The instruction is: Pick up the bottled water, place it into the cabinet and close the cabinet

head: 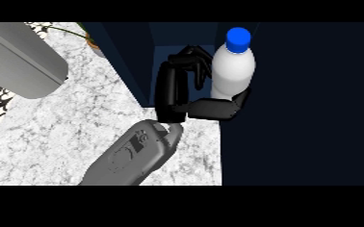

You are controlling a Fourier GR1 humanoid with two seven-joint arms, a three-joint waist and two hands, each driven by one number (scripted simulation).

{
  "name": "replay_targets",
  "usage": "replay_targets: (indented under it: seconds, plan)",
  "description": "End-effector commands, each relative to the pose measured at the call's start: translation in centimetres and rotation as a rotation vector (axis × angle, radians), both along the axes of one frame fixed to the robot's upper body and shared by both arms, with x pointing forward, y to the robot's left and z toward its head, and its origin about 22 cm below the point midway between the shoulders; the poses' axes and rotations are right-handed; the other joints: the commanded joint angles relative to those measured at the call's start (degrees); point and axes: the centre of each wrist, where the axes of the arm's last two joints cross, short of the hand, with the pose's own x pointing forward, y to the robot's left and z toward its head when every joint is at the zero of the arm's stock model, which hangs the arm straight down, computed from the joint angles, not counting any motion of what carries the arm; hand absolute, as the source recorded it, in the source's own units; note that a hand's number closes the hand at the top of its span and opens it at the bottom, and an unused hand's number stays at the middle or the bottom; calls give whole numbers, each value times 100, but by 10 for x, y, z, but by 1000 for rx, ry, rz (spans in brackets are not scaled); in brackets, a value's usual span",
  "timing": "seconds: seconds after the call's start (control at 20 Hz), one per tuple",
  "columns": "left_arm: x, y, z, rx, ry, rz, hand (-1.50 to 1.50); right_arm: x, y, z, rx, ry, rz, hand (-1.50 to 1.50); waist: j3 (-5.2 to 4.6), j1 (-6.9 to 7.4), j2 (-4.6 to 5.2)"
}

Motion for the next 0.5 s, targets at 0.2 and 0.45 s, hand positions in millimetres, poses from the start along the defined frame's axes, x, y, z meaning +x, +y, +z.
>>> replay_targets:
  seconds: [0.2, 0.45]
  plan:
    - [38, -6, -10, 98, 31, 82, 150, 0, -2, 26, 34, -70, 25, -150, -2, -60, 37]
    - [42, 0, -22, 120, 43, 65, 150, -7, -3, 29, 34, -43, 16, -150, -3, 17, 3]
